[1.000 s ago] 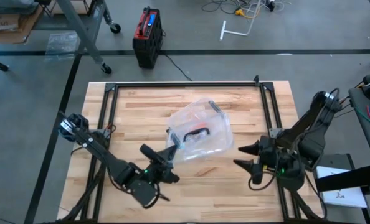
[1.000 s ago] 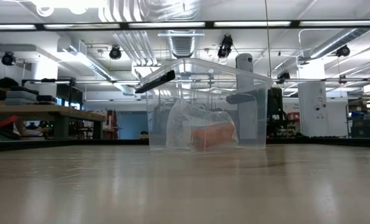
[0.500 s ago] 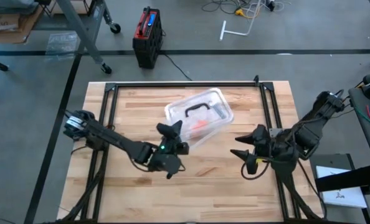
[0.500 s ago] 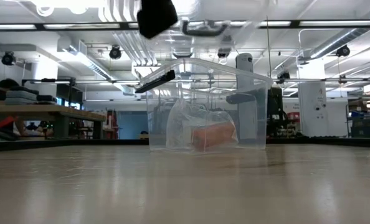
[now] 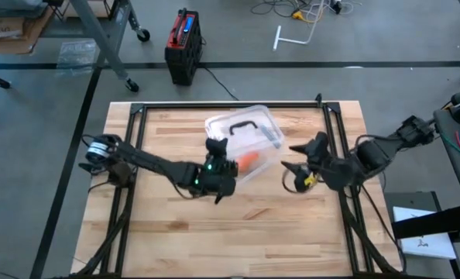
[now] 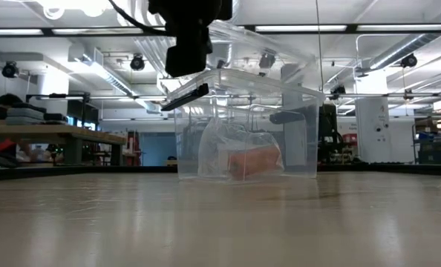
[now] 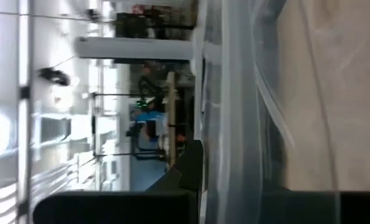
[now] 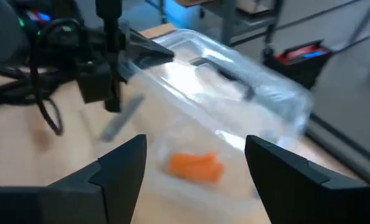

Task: Roll bandage
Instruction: Close the transparent bin

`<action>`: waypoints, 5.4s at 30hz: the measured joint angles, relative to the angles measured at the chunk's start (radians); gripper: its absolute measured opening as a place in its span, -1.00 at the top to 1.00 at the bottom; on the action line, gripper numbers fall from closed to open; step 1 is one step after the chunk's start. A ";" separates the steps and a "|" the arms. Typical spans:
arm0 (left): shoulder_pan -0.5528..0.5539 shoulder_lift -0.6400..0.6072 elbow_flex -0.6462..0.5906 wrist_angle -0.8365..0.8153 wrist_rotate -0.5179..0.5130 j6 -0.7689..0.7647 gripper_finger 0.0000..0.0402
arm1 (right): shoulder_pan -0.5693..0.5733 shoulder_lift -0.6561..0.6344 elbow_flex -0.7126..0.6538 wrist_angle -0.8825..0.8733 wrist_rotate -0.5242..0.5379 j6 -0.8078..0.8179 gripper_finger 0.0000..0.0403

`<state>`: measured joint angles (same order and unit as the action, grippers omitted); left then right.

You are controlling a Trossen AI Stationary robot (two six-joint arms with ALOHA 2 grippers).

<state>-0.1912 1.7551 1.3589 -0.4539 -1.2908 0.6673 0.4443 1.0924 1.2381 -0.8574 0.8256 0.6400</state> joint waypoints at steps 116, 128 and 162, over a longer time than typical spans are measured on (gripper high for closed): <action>-0.112 -0.203 0.194 -0.611 0.174 -0.698 0.94 | -0.054 0.914 0.039 0.856 -0.036 0.037 0.01; -0.124 -0.251 0.094 -0.645 0.182 -0.783 0.96 | -0.157 0.834 0.047 0.733 0.005 -0.030 0.01; 0.036 -0.248 -0.439 0.369 0.045 0.344 0.96 | -0.218 0.177 -0.257 0.608 -0.010 -0.376 -0.04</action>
<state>-0.1556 1.5075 0.9200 -0.0844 -1.2459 1.0116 0.2263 1.2697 0.9811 -0.2494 0.8160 0.2642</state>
